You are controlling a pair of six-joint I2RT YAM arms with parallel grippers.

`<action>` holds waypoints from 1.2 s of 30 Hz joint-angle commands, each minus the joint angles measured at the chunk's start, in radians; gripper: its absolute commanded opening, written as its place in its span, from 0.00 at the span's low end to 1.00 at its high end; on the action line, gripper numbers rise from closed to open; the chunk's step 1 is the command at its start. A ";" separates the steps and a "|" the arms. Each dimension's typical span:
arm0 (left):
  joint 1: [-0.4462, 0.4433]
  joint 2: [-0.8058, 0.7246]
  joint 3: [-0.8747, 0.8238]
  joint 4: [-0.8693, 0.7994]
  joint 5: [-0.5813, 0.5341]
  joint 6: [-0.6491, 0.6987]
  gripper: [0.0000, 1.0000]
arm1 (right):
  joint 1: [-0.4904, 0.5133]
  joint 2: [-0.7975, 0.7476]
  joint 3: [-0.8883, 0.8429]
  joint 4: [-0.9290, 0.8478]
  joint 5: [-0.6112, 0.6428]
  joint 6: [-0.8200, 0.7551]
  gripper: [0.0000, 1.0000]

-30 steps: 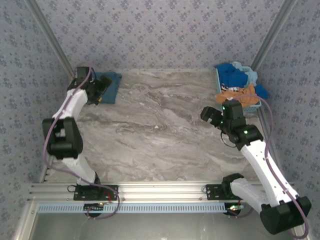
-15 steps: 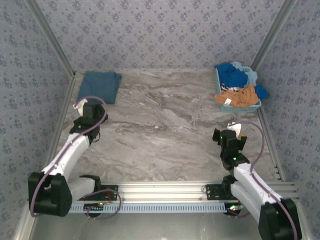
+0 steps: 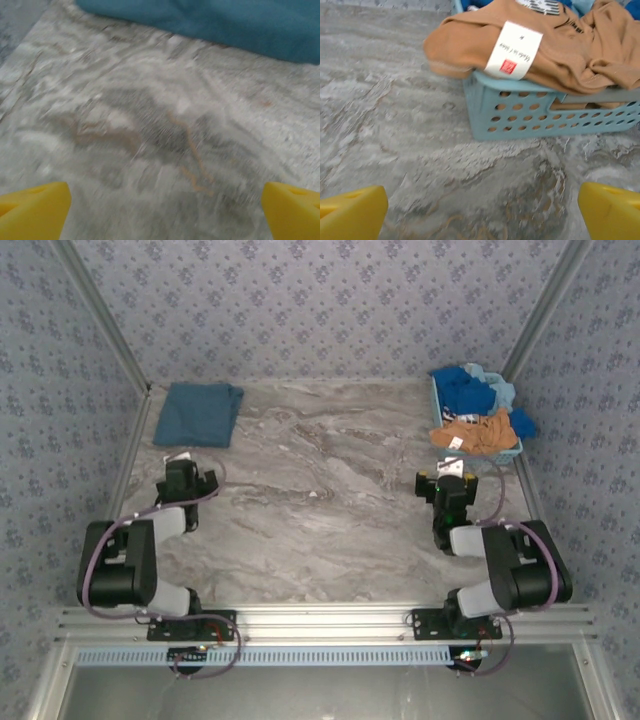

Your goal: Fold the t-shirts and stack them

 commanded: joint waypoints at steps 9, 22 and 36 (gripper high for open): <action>0.004 0.057 -0.163 0.535 0.093 0.090 0.98 | -0.109 0.070 -0.050 0.233 -0.143 0.074 1.00; 0.001 0.066 -0.123 0.468 0.073 0.085 0.98 | -0.119 0.088 0.065 0.047 -0.175 0.037 1.00; -0.004 0.066 -0.118 0.462 0.065 0.090 0.98 | -0.105 0.091 0.063 0.064 -0.168 0.028 1.00</action>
